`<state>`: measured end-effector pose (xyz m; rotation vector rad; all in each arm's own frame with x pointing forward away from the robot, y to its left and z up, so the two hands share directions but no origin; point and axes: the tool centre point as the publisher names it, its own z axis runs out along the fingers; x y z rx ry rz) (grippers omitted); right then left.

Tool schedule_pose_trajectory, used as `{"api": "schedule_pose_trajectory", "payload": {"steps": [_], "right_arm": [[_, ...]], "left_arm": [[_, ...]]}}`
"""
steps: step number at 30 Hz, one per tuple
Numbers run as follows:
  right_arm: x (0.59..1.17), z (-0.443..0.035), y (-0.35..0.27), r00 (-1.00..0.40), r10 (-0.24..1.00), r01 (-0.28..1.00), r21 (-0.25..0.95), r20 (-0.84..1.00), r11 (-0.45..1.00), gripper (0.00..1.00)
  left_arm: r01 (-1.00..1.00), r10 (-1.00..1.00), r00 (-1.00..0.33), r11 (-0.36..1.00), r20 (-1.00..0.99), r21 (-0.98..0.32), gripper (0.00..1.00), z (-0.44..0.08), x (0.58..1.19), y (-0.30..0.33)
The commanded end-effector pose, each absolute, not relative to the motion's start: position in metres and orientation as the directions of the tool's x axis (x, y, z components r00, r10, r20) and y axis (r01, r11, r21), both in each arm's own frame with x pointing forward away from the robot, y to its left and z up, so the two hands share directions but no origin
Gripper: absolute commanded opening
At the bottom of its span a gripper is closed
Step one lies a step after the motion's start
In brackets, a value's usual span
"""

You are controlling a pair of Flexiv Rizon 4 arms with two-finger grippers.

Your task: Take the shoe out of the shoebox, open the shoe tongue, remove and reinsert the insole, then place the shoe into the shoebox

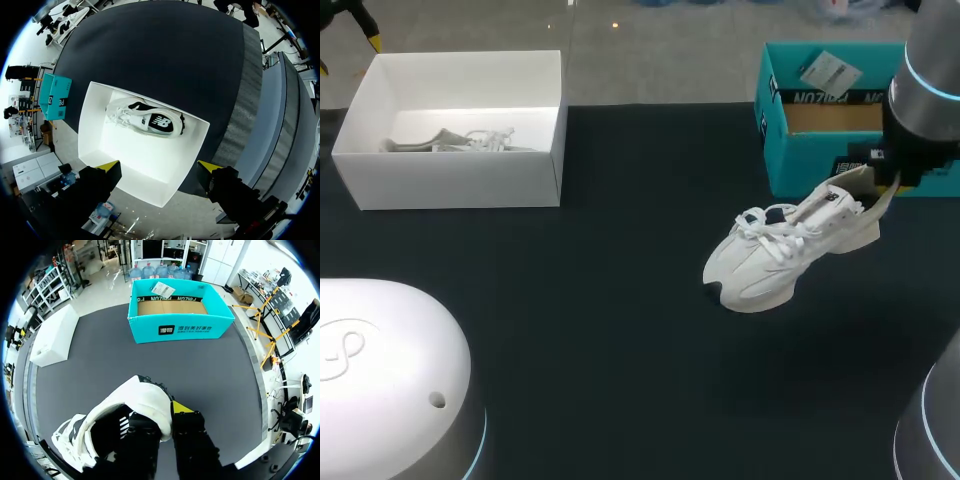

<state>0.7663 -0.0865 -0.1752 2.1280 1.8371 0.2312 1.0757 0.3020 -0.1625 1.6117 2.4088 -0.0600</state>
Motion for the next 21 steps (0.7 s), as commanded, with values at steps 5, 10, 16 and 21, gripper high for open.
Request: {"api": "schedule_pose_trajectory", "payload": {"steps": [5, 10, 16, 21], "right_arm": [[0.767, -0.175, -0.087, 0.159, 0.984, 0.932, 0.34, -0.082, -0.122, 0.0], [0.751, -0.181, -0.06, 0.231, 0.954, 0.921, 0.358, -0.189, -0.152, 0.0], [0.732, -0.182, -0.038, 0.31, 0.931, 0.907, 0.354, -0.192, -0.229, 0.0], [0.719, -0.186, -0.025, 0.349, 0.92, 0.902, 0.329, -0.177, -0.279, 0.0]], "left_arm": [[0.914, 0.906, -0.362, 0.391, -0.221, 0.104, 1.0, -0.163, 1.074, 0.302], [0.914, 0.906, -0.362, 0.391, -0.221, 0.104, 1.0, -0.163, 1.074, 0.302], [0.914, 0.906, -0.362, 0.391, -0.221, 0.104, 1.0, -0.163, 1.074, 0.302], [0.914, 0.906, -0.362, 0.391, -0.221, 0.104, 1.0, -0.163, 1.074, 0.302]]}}
